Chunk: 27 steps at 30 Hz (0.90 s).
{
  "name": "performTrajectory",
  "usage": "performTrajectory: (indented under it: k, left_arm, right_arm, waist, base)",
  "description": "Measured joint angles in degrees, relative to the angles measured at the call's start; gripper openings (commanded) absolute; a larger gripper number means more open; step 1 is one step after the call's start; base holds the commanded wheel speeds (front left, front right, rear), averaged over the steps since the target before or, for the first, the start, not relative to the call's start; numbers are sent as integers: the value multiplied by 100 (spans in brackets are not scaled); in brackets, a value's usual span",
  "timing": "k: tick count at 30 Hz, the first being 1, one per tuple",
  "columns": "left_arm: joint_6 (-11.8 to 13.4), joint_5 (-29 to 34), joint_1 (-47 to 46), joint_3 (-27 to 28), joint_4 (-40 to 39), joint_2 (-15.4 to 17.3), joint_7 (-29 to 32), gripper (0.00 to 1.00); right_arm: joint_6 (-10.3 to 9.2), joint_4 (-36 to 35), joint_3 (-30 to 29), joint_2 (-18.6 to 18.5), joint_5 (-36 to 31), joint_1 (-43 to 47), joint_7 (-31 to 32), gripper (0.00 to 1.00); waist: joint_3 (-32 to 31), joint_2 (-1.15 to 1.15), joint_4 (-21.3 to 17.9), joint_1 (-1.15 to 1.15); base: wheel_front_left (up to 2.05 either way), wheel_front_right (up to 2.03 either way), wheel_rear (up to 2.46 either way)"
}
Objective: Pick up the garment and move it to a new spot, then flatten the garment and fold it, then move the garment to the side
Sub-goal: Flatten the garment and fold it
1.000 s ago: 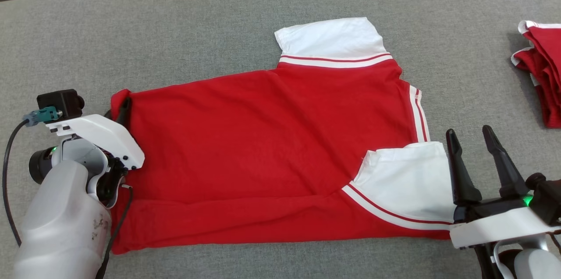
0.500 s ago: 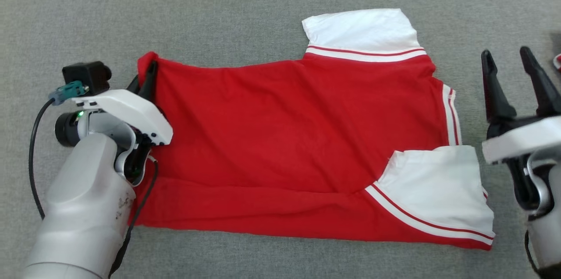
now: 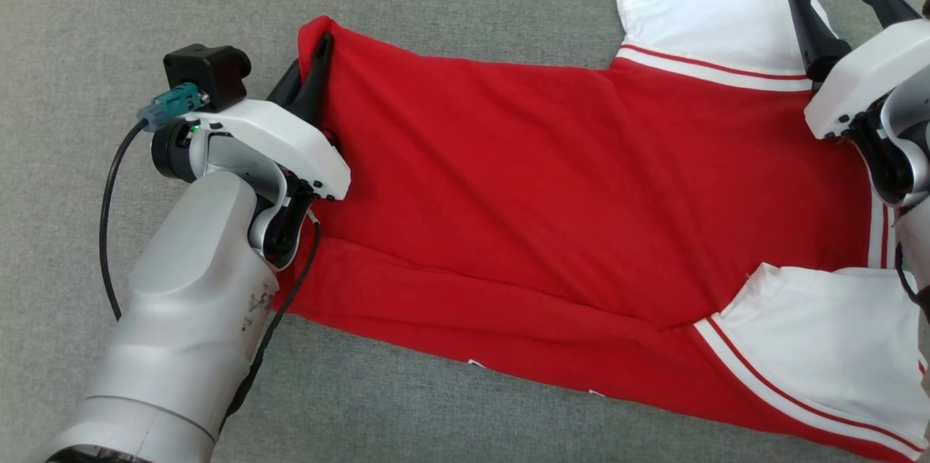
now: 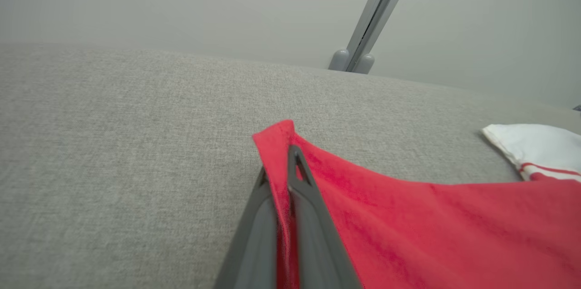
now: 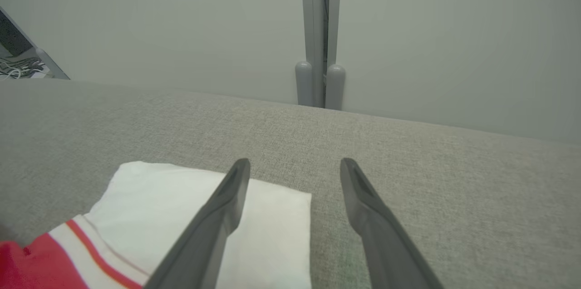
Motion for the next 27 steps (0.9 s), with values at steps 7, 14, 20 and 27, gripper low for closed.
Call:
performTrajectory:
  k: [7,14,20,27]
  left_arm:
    - [0,-167,-51,-231,8,5,-131,0]
    - [0,-352,-79,-344,55,56,-218,0]
    - [-2,-444,-9,-246,-11,218,-383,0]
    - [-1,-449,364,-98,-342,450,-442,0]
  right_arm:
    - [0,873,937,-115,512,-666,933,98]
    - [1,985,1441,-186,1068,-919,1082,0]
    - [1,773,1564,-334,1433,-961,356,0]
    - [1,212,1630,-506,1926,-609,-407,0]
  waist:
    - [106,0,121,0]
    - [98,0,95,0]
    - [28,0,32,0]
    - [-175,0,-128,0]
  base:
    - [0,0,0]
    - [0,0,0]
    - [0,0,0]
    - [0,0,0]
